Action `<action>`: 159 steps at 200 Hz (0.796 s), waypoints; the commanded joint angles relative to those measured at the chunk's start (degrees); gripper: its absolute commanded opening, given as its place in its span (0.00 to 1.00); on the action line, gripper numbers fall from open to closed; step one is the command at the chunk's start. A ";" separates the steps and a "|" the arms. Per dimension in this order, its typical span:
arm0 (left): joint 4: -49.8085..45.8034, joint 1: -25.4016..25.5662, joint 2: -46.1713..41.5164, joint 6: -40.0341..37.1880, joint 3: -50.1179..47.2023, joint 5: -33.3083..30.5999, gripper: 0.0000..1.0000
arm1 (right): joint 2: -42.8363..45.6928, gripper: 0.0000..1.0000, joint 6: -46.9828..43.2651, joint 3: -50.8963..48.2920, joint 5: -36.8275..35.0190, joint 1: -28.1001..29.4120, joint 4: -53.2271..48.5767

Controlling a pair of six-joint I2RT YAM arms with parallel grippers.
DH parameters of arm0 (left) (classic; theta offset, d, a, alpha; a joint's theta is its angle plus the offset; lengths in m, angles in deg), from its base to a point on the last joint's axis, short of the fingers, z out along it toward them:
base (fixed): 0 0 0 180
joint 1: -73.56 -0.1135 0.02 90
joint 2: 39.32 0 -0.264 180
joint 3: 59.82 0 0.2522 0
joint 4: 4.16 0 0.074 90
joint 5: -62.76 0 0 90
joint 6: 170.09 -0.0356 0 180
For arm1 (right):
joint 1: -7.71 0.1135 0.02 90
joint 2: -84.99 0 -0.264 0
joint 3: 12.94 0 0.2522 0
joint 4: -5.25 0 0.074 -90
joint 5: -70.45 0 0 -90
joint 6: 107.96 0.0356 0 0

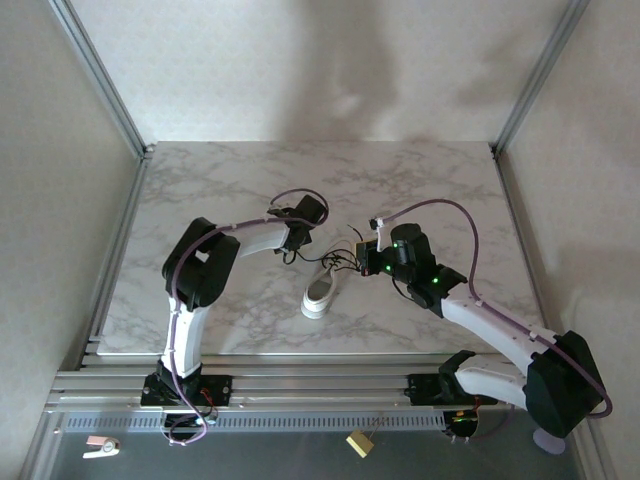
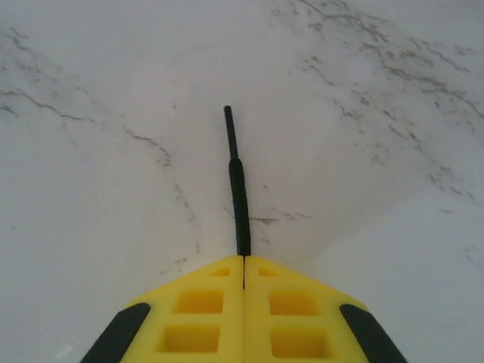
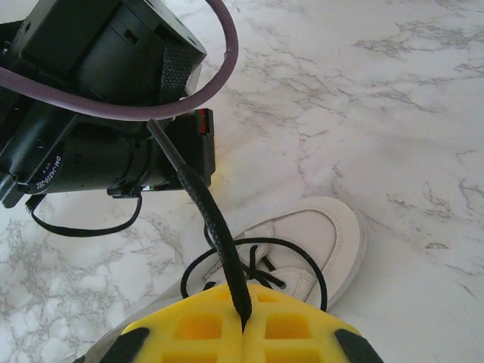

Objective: Tie the shoes

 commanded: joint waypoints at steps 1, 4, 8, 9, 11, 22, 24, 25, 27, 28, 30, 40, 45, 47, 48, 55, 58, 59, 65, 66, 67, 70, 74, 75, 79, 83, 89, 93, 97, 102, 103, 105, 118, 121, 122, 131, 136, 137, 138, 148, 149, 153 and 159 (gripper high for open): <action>-1.25 -2.25 -3.30 -2.34 -2.64 -0.08 0.00 | 0.87 0.00 -0.06 0.45 0.26 -0.14 -0.96; -1.24 -2.51 -3.86 -2.57 -2.84 -0.19 0.00 | 0.84 0.00 -0.08 0.59 0.26 -0.18 -1.04; -1.35 -2.79 -4.67 -2.83 -3.11 -0.34 0.00 | 0.84 0.00 -0.18 0.83 0.19 -0.13 -1.28; -1.36 -2.87 -4.81 -2.90 -3.17 -0.37 0.00 | 0.84 0.00 -0.20 0.85 0.18 -0.12 -1.32; -1.43 -3.04 -5.34 -3.05 -3.29 -0.43 0.00 | 0.86 0.00 -0.20 1.04 0.17 -0.22 -1.41; -2.41 -4.05 -7.83 -3.41 -3.95 -1.15 0.00 | 0.95 0.00 -0.40 1.78 -0.01 -0.24 -2.16; -2.53 -4.19 -8.29 -3.48 -4.05 -1.29 0.00 | 0.94 0.00 -0.45 1.85 -0.05 -0.22 -2.24; -2.56 -4.32 -8.52 -3.54 -4.13 -1.33 0.00 | 0.93 0.00 -0.51 1.93 -0.07 -0.21 -2.33; -2.76 -4.57 -8.97 -3.58 -4.30 -1.42 0.00 | 0.99 0.00 -0.54 2.08 -0.09 -0.18 -2.39; -2.81 -4.64 -9.21 -3.63 -4.38 -1.44 0.00 | 1.00 0.00 -0.52 2.18 -0.09 -0.18 -2.49; -2.96 -4.91 -9.65 -3.73 -4.49 -1.62 0.00 | 1.01 0.00 -0.63 2.25 -0.10 -0.19 -2.69; -3.80 -5.97 -12.28 -4.02 -5.26 -2.40 0.00 | 1.26 0.00 -0.85 2.98 -0.26 -0.17 -3.43; -4.11 -6.55 -13.57 -4.24 -5.71 -2.77 0.00 | 1.35 0.00 -1.01 3.29 -0.27 -0.19 -3.84; -4.23 -6.80 -14.10 -4.32 -5.81 -2.90 0.00 | 1.40 0.00 -1.13 3.43 -0.27 -0.19 -4.00; -4.29 -6.89 -14.36 -4.35 -5.93 -3.01 0.00 | 1.43 0.00 -1.16 3.51 -0.27 -0.19 -4.08; -4.84 -7.69 -16.21 -4.60 -6.42 -3.52 0.00 | 1.62 0.00 -1.40 4.02 -0.27 -0.17 -4.77; -5.06 -8.03 -16.80 -4.64 -6.60 -3.82 0.00 | 1.75 0.00 -1.44 4.17 -0.27 -0.19 -5.07; -5.15 -8.13 -17.12 -4.64 -6.68 -3.91 0.00 | 1.78 0.00 -1.50 4.28 -0.27 -0.19 -5.23; -5.52 -8.75 -18.68 -4.73 -7.06 -4.42 0.00 | 2.06 0.00 -1.80 4.78 -0.20 -0.19 -5.85; -5.59 -8.79 -18.90 -4.73 -7.13 -4.52 0.00 | 2.06 0.00 -1.80 4.78 -0.20 -0.19 -5.85; -5.63 -8.90 -19.13 -4.78 -7.20 -4.61 0.00 | 2.11 0.00 -1.89 4.85 -0.19 -0.19 -5.93; -5.81 -9.25 -19.78 -4.82 -7.39 -4.87 0.00 | 2.26 0.00 -2.05 5.11 -0.22 -0.12 -6.26; -6.00 -9.57 -20.70 -4.89 -7.65 -5.23 0.00 | 2.37 0.00 -2.19 5.23 -0.23 -0.16 -6.47; -6.10 -9.69 -20.87 -4.90 -7.73 -5.32 0.00 | 2.39 0.00 -2.31 5.25 -0.25 -0.18 -6.60; -6.30 -10.08 -21.73 -4.91 -7.99 -5.67 0.00 | 2.63 0.00 -2.43 5.46 -0.36 -0.19 -6.86; -6.40 -10.49 -22.40 -4.95 -8.23 -6.01 0.00 | 2.84 0.00 -2.63 5.55 -0.49 -0.19 -7.12; -6.66 -11.04 -23.43 -4.93 -8.68 -6.47 0.00 | 3.12 0.00 -2.81 5.80 -0.80 -0.17 -7.61; -6.86 -11.39 -24.10 -5.03 -8.84 -6.75 0.00 | 3.27 0.00 -2.86 5.99 -0.95 -0.19 -7.97; -7.02 -11.72 -24.59 -4.98 -9.09 -7.08 0.00 | 3.44 0.00 -3.02 6.13 -1.17 -0.19 -8.35; -7.21 -12.08 -25.08 -4.95 -9.35 -7.35 0.00 | 3.70 0.00 -3.13 6.35 -1.54 -0.20 -8.86; -7.27 -12.18 -25.17 -4.97 -9.42 -7.39 0.00 | 3.81 0.00 -3.22 6.39 -1.69 -0.19 -9.08; -7.37 -12.31 -25.31 -4.95 -9.51 -7.53 0.00 | 3.82 0.00 -3.22 6.48 -1.77 -0.15 -9.22; -7.93 -13.15 -26.46 -4.66 -10.23 -8.48 0.00 | 4.44 0.00 -3.09 7.08 -3.66 -0.15 -11.40; -7.91 -13.40 -26.64 -4.57 -10.41 -8.67 0.00 | 4.63 0.00 -2.93 7.15 -4.15 -0.19 -11.87; -7.93 -13.45 -26.74 -4.56 -10.47 -8.75 0.00 | 4.62 0.00 -2.94 7.17 -4.32 -0.19 -12.06; -7.97 -14.03 -27.44 -4.41 -11.20 -9.21 0.00 | 5.11 0.00 -2.54 7.42 -6.22 -0.15 -13.64; -8.06 -14.28 -27.81 -4.26 -11.44 -9.63 0.00 | 5.52 0.00 -2.31 7.46 -7.33 -0.18 -14.59; -8.10 -14.33 -27.85 -4.23 -11.51 -9.67 0.00 | 5.55 0.00 -2.28 7.46 -7.54 -0.19 -14.74; -8.12 -14.40 -27.92 -4.17 -11.55 -9.74 0.00 | 5.61 0.00 -2.22 7.50 -7.73 -0.15 -14.82; -8.24 -14.93 -28.48 -3.88 -12.09 -10.59 0.00 | 6.50 0.00 -1.87 7.54 -9.75 -0.19 -16.43; -8.32 -15.01 -28.54 -3.87 -12.14 -10.68 0.00 | 6.61 0.00 -1.80 7.50 -9.93 -0.19 -16.58; -8.33 -15.20 -28.71 -3.65 -12.32 -11.08 0.00 | 6.96 0.00 -1.68 7.41 -10.73 -0.13 -17.15; -8.39 -15.46 -29.07 -3.51 -12.67 -11.43 0.00 | 7.63 0.00 -1.49 7.27 -11.85 -0.19 -17.93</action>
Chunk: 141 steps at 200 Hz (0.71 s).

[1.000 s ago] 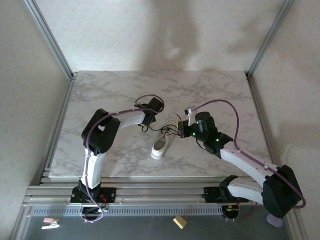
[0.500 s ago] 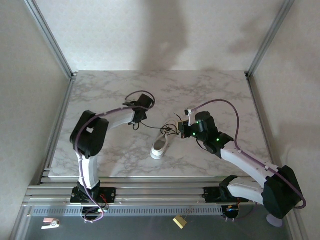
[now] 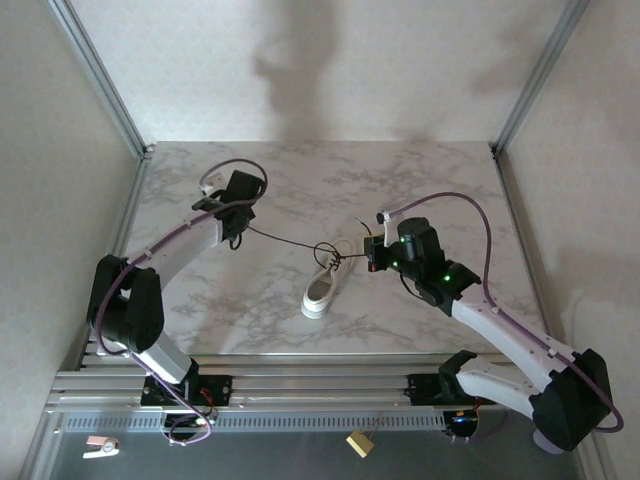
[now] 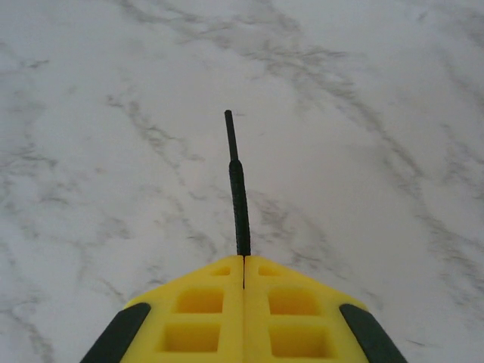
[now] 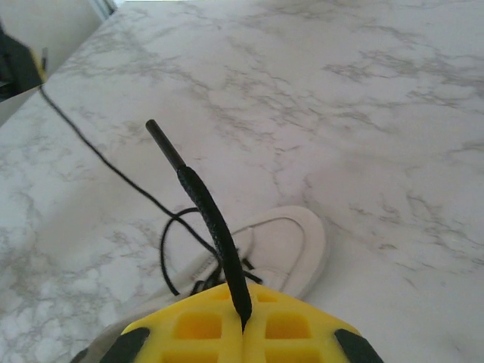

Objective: Tie the shoes

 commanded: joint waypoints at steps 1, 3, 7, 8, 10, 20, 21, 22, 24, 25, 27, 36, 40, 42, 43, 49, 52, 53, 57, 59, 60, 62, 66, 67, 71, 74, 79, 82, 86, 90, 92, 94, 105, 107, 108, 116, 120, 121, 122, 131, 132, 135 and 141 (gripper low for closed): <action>-3.11 -1.37 -2.48 0.67 -1.62 -4.26 0.00 | 2.61 0.00 0.64 1.33 -6.66 -0.19 -5.78; -3.06 -1.46 -2.58 0.70 -1.71 -4.39 0.00 | 2.72 0.00 0.65 1.31 -6.87 -0.19 -5.87; -3.02 -1.62 -2.84 0.72 -1.94 -4.62 0.00 | 3.09 0.00 0.74 1.27 -7.62 -0.17 -6.48; -2.97 -1.64 -2.83 0.72 -1.97 -4.67 0.00 | 3.09 0.00 0.74 1.27 -7.62 -0.17 -6.48; -2.99 -1.77 -2.95 0.78 -2.04 -4.77 0.00 | 3.34 0.00 0.76 1.15 -8.06 -0.18 -6.81; -2.97 -2.26 -3.22 0.98 -2.26 -5.31 0.00 | 3.91 0.00 0.85 1.04 -9.28 -0.19 -7.87; -2.95 -2.36 -3.20 1.02 -2.26 -5.32 0.00 | 3.97 0.00 0.95 1.10 -9.53 -0.19 -8.05; -2.98 -2.36 -3.18 1.04 -2.26 -5.42 0.00 | 3.97 0.00 0.95 1.10 -9.53 -0.19 -8.05; -2.99 -2.48 -3.28 1.06 -2.26 -5.60 0.00 | 4.17 0.00 0.97 1.07 -9.87 -0.15 -8.30; -3.00 -2.51 -3.27 1.06 -2.26 -5.64 0.00 | 4.17 0.00 0.97 1.07 -9.87 -0.15 -8.30; -3.02 -2.60 -3.32 1.11 -2.26 -5.76 0.00 | 4.27 0.00 0.99 1.10 -10.23 -0.19 -8.70; -2.93 -3.00 -3.46 1.24 -2.26 -6.41 0.00 | 4.76 0.00 1.06 1.02 -11.15 -0.17 -9.57; -2.97 -3.19 -3.53 1.24 -2.18 -6.77 0.00 | 4.98 0.00 1.10 0.95 -11.66 -0.15 -9.94; -3.01 -3.27 -3.59 1.31 -2.11 -6.92 0.00 | 5.12 0.00 1.14 0.92 -11.86 -0.14 -10.15; -3.01 -3.26 -3.55 1.32 -2.10 -7.01 0.00 | 5.12 0.00 1.14 0.92 -11.86 -0.14 -10.15; -2.99 -3.50 -3.62 1.33 -2.04 -7.34 0.00 | 5.51 0.00 1.38 0.75 -12.72 -0.19 -10.64; -2.99 -3.65 -3.68 1.25 -2.01 -7.42 0.00 | 5.71 0.00 1.48 0.70 -13.05 -0.17 -10.85; -2.96 -3.67 -3.65 1.25 -1.96 -7.48 0.00 | 5.74 0.00 1.50 0.64 -13.24 -0.19 -10.99; -2.99 -3.81 -3.69 1.20 -1.87 -7.62 0.00 | 6.05 0.00 1.60 0.60 -13.80 -0.17 -11.19; -3.08 -3.85 -3.65 1.23 -1.79 -7.82 0.00 | 6.22 0.00 1.72 0.48 -14.26 -0.19 -11.54; -3.09 -3.90 -3.67 1.24 -1.76 -7.90 0.00 | 6.37 0.00 1.87 0.48 -14.56 -0.19 -11.65; -3.17 -3.94 -3.67 1.20 -1.70 -8.09 0.00 | 6.44 0.00 1.92 0.49 -14.64 -0.19 -11.80; -3.31 -4.01 -3.64 1.14 -1.59 -8.46 0.00 | 6.68 0.00 2.17 0.45 -15.43 -0.18 -12.19; -3.34 -4.03 -3.67 1.10 -1.57 -8.57 0.00 | 6.68 0.00 2.20 0.39 -15.64 -0.19 -12.33; -3.48 -4.10 -3.64 0.95 -1.41 -9.13 0.00 | 6.96 0.00 2.64 0.41 -16.80 -0.19 -13.14; -3.73 -4.17 -3.62 0.93 -1.27 -9.49 0.00 | 7.08 0.00 2.82 0.46 -17.59 -0.18 -13.47; -4.06 -4.36 -3.65 1.02 -1.01 -10.19 0.00 | 7.28 0.00 3.16 0.54 -18.93 -0.17 -14.39; -4.15 -4.51 -3.59 1.01 -0.89 -10.52 0.00 | 7.31 0.00 3.44 0.55 -19.72 -0.18 -15.15; -4.30 -4.68 -3.64 1.05 -0.71 -10.92 0.00 | 7.38 0.00 3.75 0.63 -20.81 -0.19 -15.90; -4.30 -4.88 -3.63 0.97 -0.56 -11.22 0.00 | 7.28 0.00 3.89 0.80 -21.84 -0.19 -16.62; -4.26 -5.02 -3.68 0.89 -0.52 -11.29 0.00 | 7.30 0.00 3.95 0.91 -22.30 -0.15 -16.92; -4.25 -5.14 -3.69 0.80 -0.44 -11.44 0.00 | 7.21 0.00 4.03 1.00 -22.76 -0.18 -17.23; -3.88 -5.82 -3.52 0.40 0.04 -11.82 0.00 | 6.87 0.00 4.23 1.47 -24.96 -0.17 -18.72; -3.78 -5.87 -3.52 0.33 0.09 -11.77 0.00 | 6.80 0.00 4.23 1.47 -25.52 -0.21 -19.00; -3.66 -5.96 -3.47 0.26 0.10 -11.76 0.00 | 6.60 0.00 4.30 1.58 -25.94 -0.22 -19.34; -3.33 -6.31 -3.19 -0.05 0.58 -11.75 0.00 | 6.29 0.00 4.35 1.99 -27.61 -0.23 -20.29; -3.22 -6.47 -3.09 -0.27 0.90 -11.72 0.00 | 6.16 0.00 4.37 2.19 -28.40 -0.23 -20.65; -3.21 -6.53 -3.04 -0.31 0.99 -11.69 0.00 | 6.12 0.00 4.36 2.18 -28.54 -0.21 -20.74; -3.16 -6.60 -3.02 -0.32 1.08 -11.68 0.00 | 6.09 0.00 4.40 2.22 -28.79 -0.25 -20.82; -2.86 -6.77 -2.53 -0.79 1.71 -11.84 0.00 | 6.05 0.00 4.39 2.53 -30.53 -0.28 -21.50; -2.85 -6.76 -2.50 -0.83 1.79 -11.79 0.00 | 6.05 0.00 4.39 2.53 -30.53 -0.28 -21.50; -2.66 -6.89 -2.46 -1.05 1.97 -11.83 0.00 | 6.00 0.00 4.43 2.66 -31.40 -0.24 -21.67; -2.37 -6.93 -2.20 -1.33 2.25 -11.88 0.00 | 6.07 0.00 4.45 2.76 -32.45 -0.28 -21.87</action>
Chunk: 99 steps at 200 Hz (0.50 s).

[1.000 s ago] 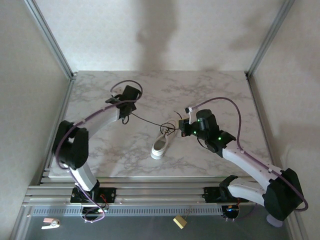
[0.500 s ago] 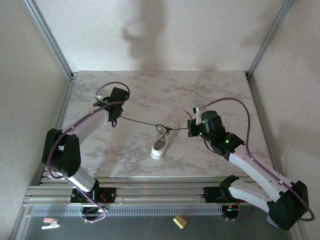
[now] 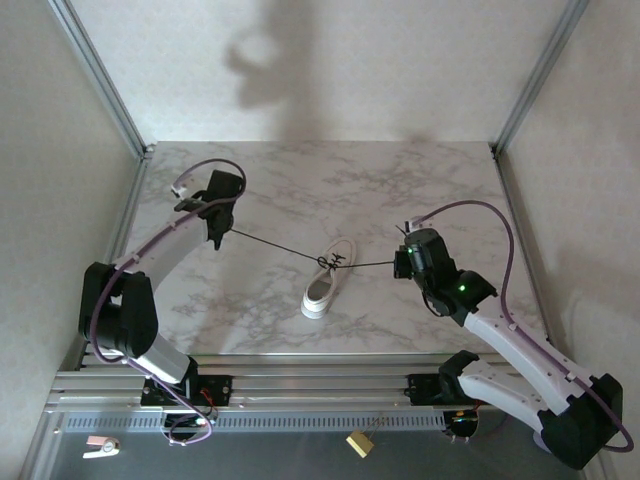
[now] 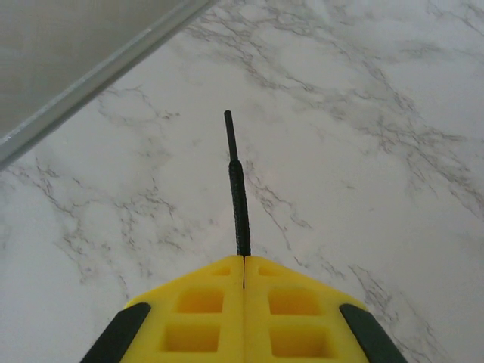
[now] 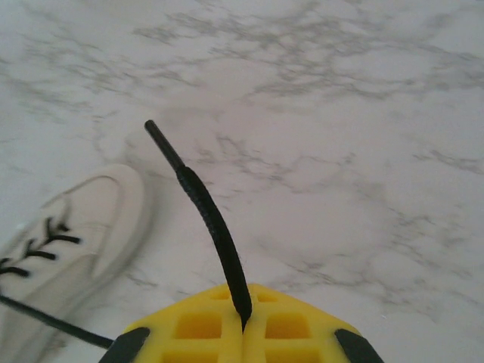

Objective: Tie the shoes

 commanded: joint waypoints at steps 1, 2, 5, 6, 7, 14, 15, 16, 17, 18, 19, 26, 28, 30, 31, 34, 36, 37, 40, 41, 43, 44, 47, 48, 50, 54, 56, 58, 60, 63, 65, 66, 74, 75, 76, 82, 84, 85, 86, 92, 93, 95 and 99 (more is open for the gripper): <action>-0.33 -0.99 0.36 -1.49 3.28 -3.16 0.00 | -0.16 0.00 1.21 2.47 -8.94 -0.28 -4.02; -0.32 -0.99 0.38 -1.55 3.34 -3.17 0.00 | -0.11 0.00 1.25 2.45 -9.10 -0.28 -4.02; -0.19 -1.05 0.45 -1.67 3.46 -3.26 0.00 | -0.05 0.00 1.32 2.45 -9.70 -0.35 -4.10; -0.20 -1.06 0.56 -1.69 3.52 -3.27 0.00 | 0.03 0.00 1.35 2.44 -9.88 -0.36 -4.10; -0.21 -1.07 0.61 -1.74 3.55 -3.27 0.00 | 0.07 0.00 1.41 2.44 -10.05 -0.36 -4.15; -0.17 -1.21 0.83 -1.87 3.74 -3.65 0.00 | 0.13 0.00 1.97 2.17 -11.32 -0.52 -4.28; -0.10 -1.23 0.84 -1.87 3.75 -3.72 0.00 | 0.16 0.00 1.98 2.17 -11.43 -0.49 -4.28; -0.12 -1.24 0.93 -1.87 3.75 -3.81 0.00 | 0.22 0.00 1.99 2.13 -11.53 -0.56 -4.33; -0.12 -1.25 0.93 -1.88 3.75 -3.85 0.00 | 0.21 0.00 2.08 2.11 -11.63 -0.60 -4.35; -0.13 -1.30 1.02 -1.88 3.75 -3.91 0.00 | 0.29 0.00 2.17 2.10 -11.67 -0.66 -4.41; -0.08 -1.32 1.02 -1.88 3.75 -3.99 0.00 | 0.28 0.00 2.26 2.05 -11.83 -0.69 -4.43; 0.04 -1.55 1.32 -2.01 3.67 -4.43 0.00 | 0.48 0.00 2.75 1.69 -11.98 -1.09 -4.46; 0.00 -1.64 1.42 -2.04 3.67 -4.55 0.00 | 0.53 0.00 2.91 1.55 -11.98 -1.23 -4.48; -0.01 -1.75 1.51 -2.05 3.62 -4.69 0.00 | 0.56 0.00 3.10 1.42 -12.05 -1.42 -4.58; -0.03 -1.81 1.53 -2.01 3.60 -4.77 0.00 | 0.55 0.00 3.21 1.36 -12.06 -1.51 -4.65; -0.12 -1.97 1.70 -2.01 3.58 -5.01 0.00 | 0.68 0.00 3.60 1.30 -12.11 -1.78 -4.76; -0.13 -2.14 1.85 -1.93 3.51 -5.14 0.00 | 0.67 0.00 3.93 1.19 -12.10 -1.95 -4.91; -0.17 -2.18 1.91 -1.90 3.50 -5.17 0.00 | 0.65 0.00 4.11 1.15 -12.09 -2.04 -4.99; -0.21 -2.43 2.07 -1.88 3.42 -5.39 0.00 | 0.77 0.00 4.46 1.02 -12.12 -2.17 -5.16; -0.21 -2.50 2.12 -1.88 3.41 -5.43 0.00 | 0.79 0.00 4.63 0.94 -12.14 -2.28 -5.25; -0.22 -2.64 2.26 -1.81 3.34 -5.50 0.00 | 0.86 0.00 5.03 0.78 -12.06 -2.60 -5.41; -0.22 -2.74 2.30 -1.80 3.32 -5.49 0.00 | 0.88 0.00 5.18 0.77 -12.02 -2.76 -5.46; -0.28 -2.94 2.47 -1.75 3.24 -5.63 0.00 | 1.03 0.00 5.75 0.55 -12.08 -3.04 -5.70; -0.29 -3.02 2.54 -1.72 3.23 -5.64 0.00 | 1.05 0.00 5.94 0.48 -12.12 -3.16 -5.74; -0.30 -3.19 2.67 -1.71 3.18 -5.64 0.00 | 1.13 0.00 6.28 0.34 -12.11 -3.42 -5.94; -0.44 -3.56 2.89 -1.55 3.14 -5.64 0.00 | 1.28 0.00 7.24 0.06 -12.18 -3.91 -6.24; -0.45 -3.68 2.96 -1.47 3.09 -5.69 0.00 | 1.30 0.00 7.48 -0.11 -12.16 -4.22 -6.29; -0.47 -3.82 3.06 -1.40 3.01 -5.66 0.00 | 1.36 0.00 7.64 -0.20 -12.12 -4.32 -6.30; -0.48 -3.92 3.15 -1.30 2.93 -5.76 0.00 | 1.53 0.00 7.94 -0.52 -12.01 -4.79 -6.38; -0.41 -4.12 3.21 -1.27 2.81 -5.76 0.00 | 1.59 0.00 8.10 -0.85 -11.88 -5.15 -6.39; -0.33 -4.21 3.28 -1.26 2.70 -5.85 0.00 | 1.66 0.00 8.24 -1.02 -11.78 -5.41 -6.39; -0.32 -4.23 3.29 -1.26 2.66 -5.88 0.00 | 1.72 0.00 8.33 -1.09 -11.75 -5.57 -6.39; -0.01 -4.71 3.28 -1.12 2.23 -5.91 0.00 | 1.86 0.00 8.94 -1.63 -11.66 -6.40 -6.76; -0.03 -4.78 3.29 -1.10 2.20 -5.86 0.00 | 1.91 0.00 9.07 -1.71 -11.65 -6.51 -6.80; -0.03 -4.82 3.34 -1.09 2.14 -5.89 0.00 | 2.05 0.00 9.28 -1.94 -11.72 -6.67 -6.89; 0.05 -5.04 3.38 -0.94 1.87 -5.87 0.00 | 2.28 0.00 9.78 -2.43 -11.89 -7.19 -7.09; 0.00 -5.17 3.43 -0.81 1.79 -6.01 0.00 | 2.34 0.00 9.89 -2.54 -11.89 -7.21 -7.14; -0.02 -5.19 3.45 -0.77 1.76 -6.05 0.00 | 2.42 0.00 10.10 -2.72 -11.96 -7.53 -7.17; -0.03 -5.24 3.47 -0.75 1.74 -6.11 0.00 | 2.45 0.00 10.13 -2.78 -11.97 -7.60 -7.18; -0.12 -5.51 3.49 -0.35 1.60 -6.30 0.00 | 2.64 0.00 10.71 -3.40 -12.42 -7.99 -7.27; -0.17 -5.54 3.44 -0.32 1.58 -6.32 0.00 | 2.69 0.00 10.84 -3.51 -12.51 -8.09 -7.27; -0.07 -5.62 3.53 -0.24 1.49 -6.30 0.00 | 2.84 0.00 11.02 -3.71 -12.64 -8.21 -7.32; -0.10 -5.77 3.56 -0.13 1.40 -6.40 0.00 | 3.03 0.00 11.44 -4.07 -12.96 -8.45 -7.36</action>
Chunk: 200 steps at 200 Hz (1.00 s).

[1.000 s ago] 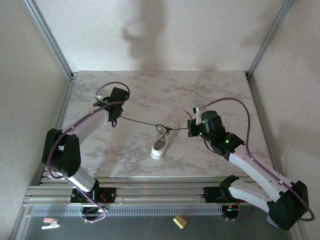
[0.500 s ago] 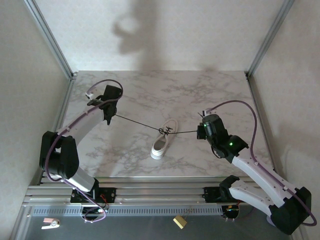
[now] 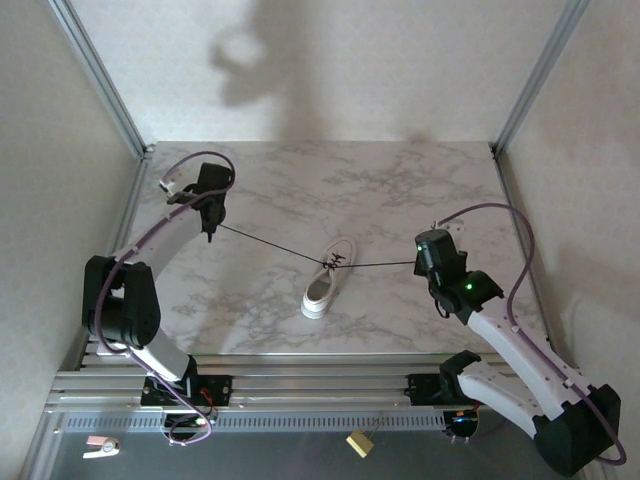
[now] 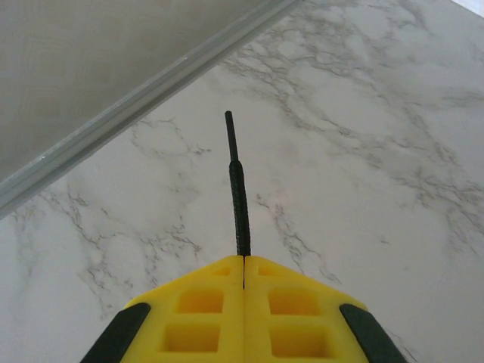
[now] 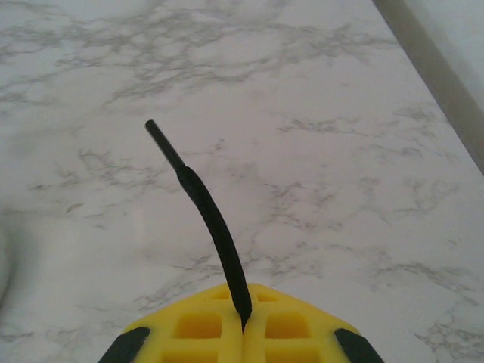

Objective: Tie the shoes

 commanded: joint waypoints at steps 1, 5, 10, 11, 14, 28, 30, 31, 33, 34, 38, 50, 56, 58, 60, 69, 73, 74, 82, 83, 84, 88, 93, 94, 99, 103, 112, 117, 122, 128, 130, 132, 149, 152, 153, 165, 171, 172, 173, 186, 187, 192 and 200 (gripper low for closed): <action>-0.84 -1.36 0.59 0.90 -0.91 -3.82 0.00 | 1.49 0.00 4.47 -2.65 -3.21 -1.74 -2.51; -0.89 -1.55 0.58 0.99 -1.00 -3.93 0.00 | 1.75 0.00 4.84 -2.94 -3.58 -2.02 -2.55; -0.87 -1.72 0.67 1.15 -1.09 -3.95 0.00 | 2.10 0.00 5.28 -3.39 -3.94 -2.34 -2.49; -0.88 -1.77 0.63 1.16 -1.09 -3.96 0.00 | 2.14 0.00 5.37 -3.41 -4.06 -2.37 -2.48; -0.94 -1.89 0.71 1.21 -1.09 -4.09 0.00 | 2.30 0.00 5.56 -3.74 -4.21 -2.48 -2.47; -0.94 -2.35 0.99 1.26 -1.01 -4.33 0.00 | 3.24 0.00 6.26 -4.78 -4.99 -3.01 -2.13; -0.97 -2.42 1.00 1.24 -1.01 -4.43 0.00 | 3.30 0.00 6.36 -4.89 -5.17 -3.08 -2.05; -0.93 -2.43 0.97 1.21 -1.01 -4.51 0.00 | 3.40 0.00 6.44 -4.96 -5.24 -3.18 -2.04; -1.04 -2.48 1.00 1.25 -0.96 -4.67 0.00 | 3.52 0.00 6.49 -5.11 -5.36 -3.24 -2.03; -1.05 -2.51 1.01 1.25 -0.94 -4.76 0.00 | 3.55 0.00 6.55 -5.15 -5.38 -3.26 -2.03; -1.13 -2.53 1.16 1.34 -0.87 -5.01 0.00 | 3.83 0.00 6.60 -5.36 -5.63 -3.52 -1.96; -1.48 -2.62 1.45 1.42 -0.74 -6.38 0.00 | 4.50 0.00 6.65 -5.89 -5.96 -4.17 -1.89; -1.64 -2.62 1.70 1.41 -0.66 -7.06 0.00 | 4.97 0.00 6.62 -6.13 -6.14 -4.45 -1.94; -1.72 -2.62 1.77 1.45 -0.65 -7.29 0.00 | 5.10 0.00 6.67 -6.24 -6.22 -4.54 -1.89; -1.80 -2.66 1.88 1.44 -0.65 -7.52 0.00 | 5.15 0.00 6.71 -6.31 -6.31 -4.61 -1.90; -2.05 -2.72 2.39 1.61 -0.57 -8.45 0.00 | 5.75 0.00 6.77 -6.72 -6.66 -5.00 -1.86; -2.19 -2.71 2.67 1.66 -0.49 -8.88 0.00 | 5.96 0.00 6.82 -6.88 -6.88 -5.19 -1.85; -2.24 -2.71 2.69 1.68 -0.48 -8.93 0.00 | 5.96 0.00 6.84 -6.92 -6.98 -5.25 -1.85; -2.62 -2.78 3.11 1.86 -0.23 -9.81 0.00 | 6.43 0.00 7.02 -7.13 -7.52 -5.52 -1.93; -2.68 -2.79 3.17 1.87 -0.18 -9.92 0.00 | 6.50 0.00 7.03 -7.13 -7.60 -5.59 -1.93; -2.75 -2.79 3.24 1.87 -0.15 -10.06 0.00 | 6.58 0.00 7.08 -7.13 -7.69 -5.62 -1.94; -2.82 -2.86 3.49 2.02 -0.02 -10.43 0.00 | 6.70 0.00 7.19 -7.17 -7.96 -5.75 -2.02; -3.04 -2.93 3.69 2.08 0.17 -10.82 0.00 | 6.82 0.00 7.29 -7.21 -8.26 -5.93 -2.11; -3.11 -2.95 3.72 2.11 0.20 -10.87 0.00 | 6.97 0.00 7.30 -7.22 -8.36 -5.95 -2.18; -3.17 -3.05 3.93 2.12 0.35 -11.21 0.00 | 7.19 0.00 7.30 -7.30 -8.55 -6.05 -2.12; -3.17 -3.10 4.10 2.10 0.44 -11.42 0.00 | 7.34 0.00 7.30 -7.39 -8.71 -6.14 -2.11; -3.23 -3.44 4.33 2.14 0.65 -11.78 0.00 | 7.40 0.00 7.21 -7.65 -8.78 -6.42 -1.96; -3.28 -3.57 4.53 2.03 0.77 -11.87 0.00 | 7.37 0.00 7.13 -7.74 -8.74 -6.51 -1.94; -3.40 -3.79 4.68 2.12 0.92 -12.03 0.00 | 7.28 0.00 7.17 -7.75 -8.75 -6.62 -2.00; -3.52 -3.98 4.85 2.04 1.04 -12.30 0.00 | 7.02 0.00 7.17 -7.77 -8.95 -6.70 -2.18; -3.59 -4.06 4.91 2.05 1.13 -12.40 0.00 | 6.99 0.00 7.23 -7.75 -9.03 -6.71 -2.24; -3.61 -4.10 4.97 2.07 1.13 -12.45 0.00 | 6.99 0.00 7.26 -7.75 -9.12 -6.76 -2.32; -3.97 -4.55 5.33 2.13 1.40 -13.57 0.00 | 6.55 0.00 7.97 -7.74 -10.24 -6.93 -3.15; -3.97 -4.64 5.43 2.14 1.45 -13.56 0.00 | 6.45 0.00 8.13 -7.74 -10.39 -7.04 -3.25; -3.97 -4.64 5.47 2.14 1.45 -13.64 0.00 | 6.45 0.00 8.13 -7.74 -10.39 -7.04 -3.25; -4.01 -4.72 5.88 2.02 1.46 -13.79 0.00 | 6.23 0.00 8.55 -7.74 -10.71 -7.23 -3.58; -4.05 -4.73 6.03 1.98 1.45 -13.81 0.00 | 5.99 0.00 8.84 -7.74 -10.84 -7.29 -3.65; -4.05 -4.73 6.03 2.06 1.46 -13.77 0.00 | 5.98 0.00 8.86 -7.74 -10.84 -7.35 -3.72; -4.05 -4.73 6.08 2.10 1.46 -13.79 0.00 | 5.97 0.00 8.92 -7.79 -10.85 -7.38 -3.75; -4.39 -4.73 6.54 2.29 1.54 -13.89 0.00 | 5.46 0.00 9.47 -7.74 -10.85 -7.70 -4.15; -4.40 -4.73 6.60 2.30 1.54 -13.89 0.00 | 5.45 0.00 9.49 -7.74 -10.85 -7.69 -4.19; -4.50 -4.73 6.71 2.39 1.59 -13.98 0.00 | 5.27 0.00 9.58 -7.74 -10.85 -7.83 -4.22; -4.61 -4.73 6.91 2.40 1.70 -14.08 0.00 | 5.07 0.00 9.73 -7.74 -10.79 -7.89 -4.24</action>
